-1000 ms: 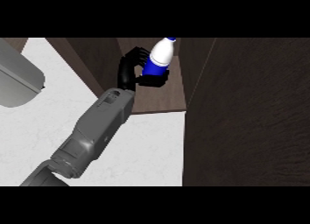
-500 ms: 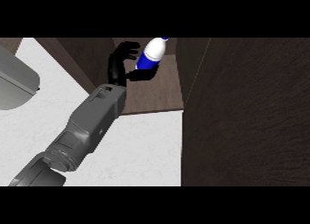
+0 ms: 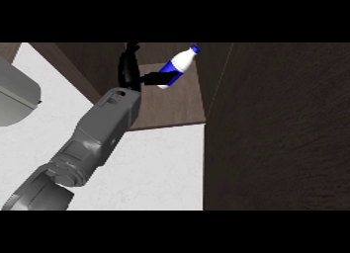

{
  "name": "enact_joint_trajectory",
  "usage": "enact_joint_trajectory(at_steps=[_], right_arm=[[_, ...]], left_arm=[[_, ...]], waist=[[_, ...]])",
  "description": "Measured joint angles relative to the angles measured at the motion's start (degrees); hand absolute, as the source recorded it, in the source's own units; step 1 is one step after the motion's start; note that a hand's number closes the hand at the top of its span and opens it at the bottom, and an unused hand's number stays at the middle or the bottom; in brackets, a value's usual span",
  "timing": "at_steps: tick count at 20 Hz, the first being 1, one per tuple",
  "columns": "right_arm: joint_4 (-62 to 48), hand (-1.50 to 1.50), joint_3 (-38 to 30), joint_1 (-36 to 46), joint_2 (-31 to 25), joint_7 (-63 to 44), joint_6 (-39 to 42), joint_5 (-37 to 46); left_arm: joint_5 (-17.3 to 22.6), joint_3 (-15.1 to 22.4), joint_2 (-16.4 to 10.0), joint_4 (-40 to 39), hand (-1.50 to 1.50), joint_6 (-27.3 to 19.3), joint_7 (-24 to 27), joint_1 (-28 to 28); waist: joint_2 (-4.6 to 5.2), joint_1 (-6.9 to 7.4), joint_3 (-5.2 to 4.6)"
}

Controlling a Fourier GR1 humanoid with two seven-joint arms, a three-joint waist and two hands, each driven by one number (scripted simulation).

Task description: Pick up the bottled water, place it into the cabinet and close the cabinet

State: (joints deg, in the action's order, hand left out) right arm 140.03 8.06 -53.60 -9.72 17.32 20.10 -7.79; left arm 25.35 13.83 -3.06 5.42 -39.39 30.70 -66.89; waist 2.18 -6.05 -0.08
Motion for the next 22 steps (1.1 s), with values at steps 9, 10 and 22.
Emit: enact_joint_trajectory(at_steps=[9,10,22], right_arm=[[-0.1,-1.5,1.1,-0.9,0.1,0.0,1.2,-0.4],[-0.1,-1.5,1.1,-0.8,0.1,-0.1,1.3,-0.4],[0.5,-1.5,2.9,-2.5,1.5,-1.7,0.6,-0.6]], left_arm=[[2.4,-3.3,0.9,3.8,-1.5,9.7,5.8,-1.1],[2.6,-3.7,1.1,4.2,-1.5,10.7,6.3,-1.5],[4.5,-4.1,2.8,9.8,-1.5,17.7,8.3,2.0]], waist=[[-0.39,0.82,-0.05],[-0.43,0.99,-0.04],[-1.94,3.81,0.04]])
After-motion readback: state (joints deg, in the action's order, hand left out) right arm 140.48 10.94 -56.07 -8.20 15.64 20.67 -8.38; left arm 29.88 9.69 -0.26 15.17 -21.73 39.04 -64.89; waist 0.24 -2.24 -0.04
